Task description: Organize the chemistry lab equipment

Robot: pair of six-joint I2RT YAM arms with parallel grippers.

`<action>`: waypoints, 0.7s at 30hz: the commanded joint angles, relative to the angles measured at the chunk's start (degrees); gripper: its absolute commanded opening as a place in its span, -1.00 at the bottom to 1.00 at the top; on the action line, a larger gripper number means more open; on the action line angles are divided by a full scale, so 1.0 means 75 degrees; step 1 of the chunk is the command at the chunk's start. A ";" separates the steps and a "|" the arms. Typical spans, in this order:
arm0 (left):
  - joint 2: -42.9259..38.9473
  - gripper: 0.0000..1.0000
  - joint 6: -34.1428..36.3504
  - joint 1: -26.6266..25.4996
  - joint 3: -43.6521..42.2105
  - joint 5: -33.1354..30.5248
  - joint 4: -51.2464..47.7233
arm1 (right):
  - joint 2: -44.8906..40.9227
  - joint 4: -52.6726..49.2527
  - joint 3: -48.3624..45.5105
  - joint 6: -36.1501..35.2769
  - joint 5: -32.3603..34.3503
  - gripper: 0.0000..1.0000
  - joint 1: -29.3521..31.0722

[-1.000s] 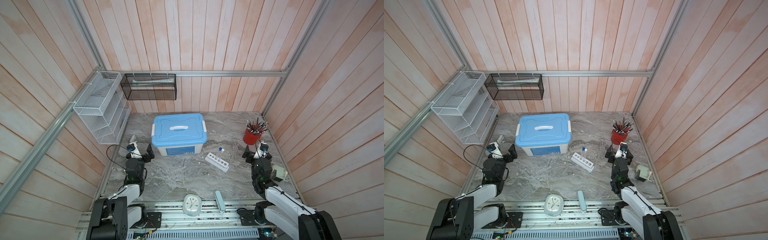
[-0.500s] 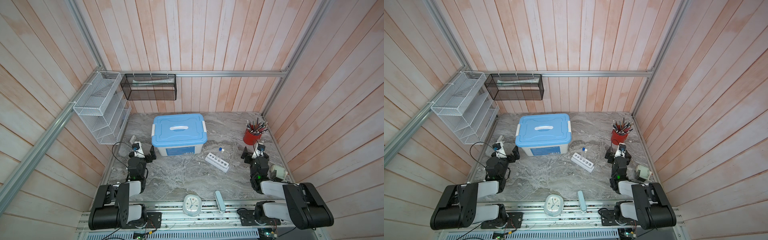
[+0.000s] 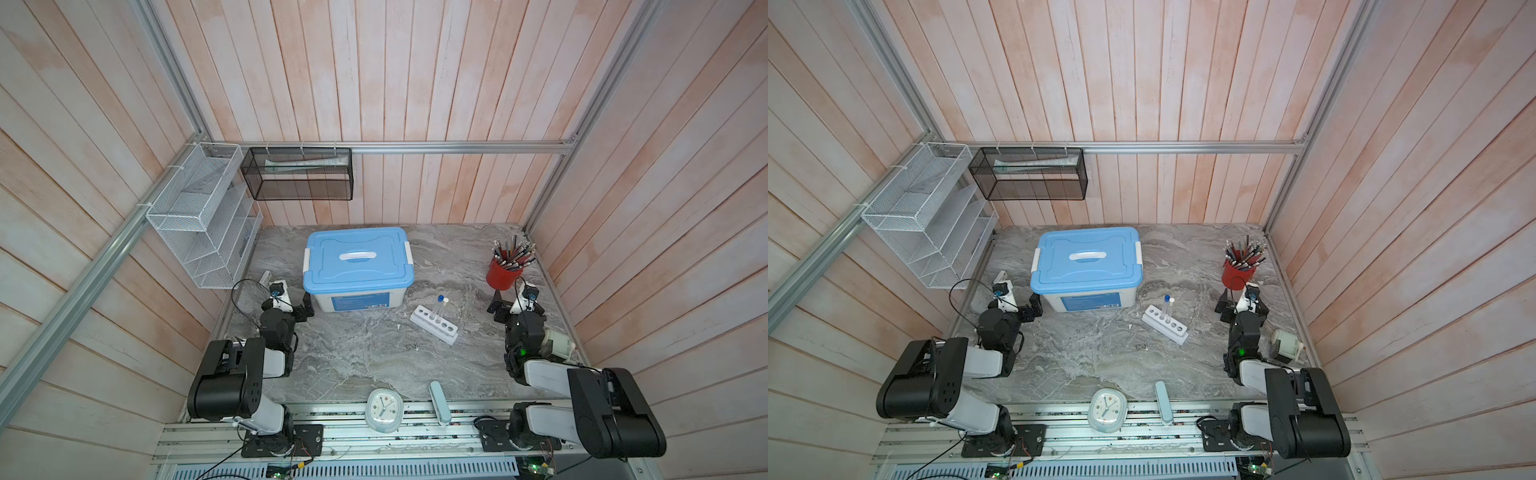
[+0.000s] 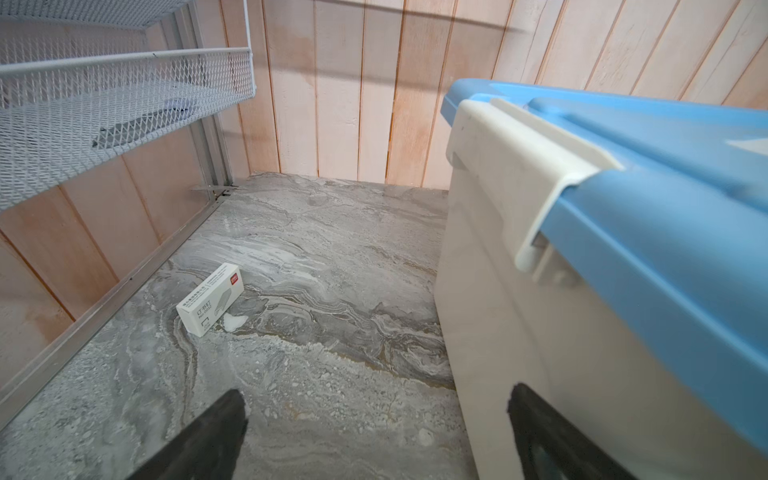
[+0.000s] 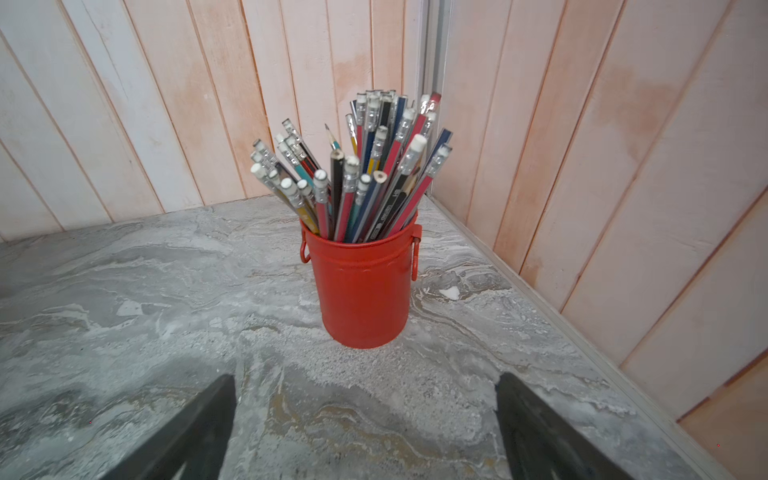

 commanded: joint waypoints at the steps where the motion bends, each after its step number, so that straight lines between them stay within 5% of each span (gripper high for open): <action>1: -0.0036 1.00 0.0119 0.0001 0.0134 0.0068 0.0027 | 0.0514 0.0796 0.0105 -0.0273 -0.0015 0.95 -0.0161; 8: -0.0026 1.00 0.0130 -0.0022 0.0135 0.0033 0.0021 | 0.1930 0.2405 0.0022 -0.0355 -0.0185 0.89 -0.0206; 21: -0.0027 1.00 0.0130 -0.0032 0.0135 0.0009 0.0003 | 0.1697 0.1389 0.0340 -0.0390 -0.0587 0.96 -0.0267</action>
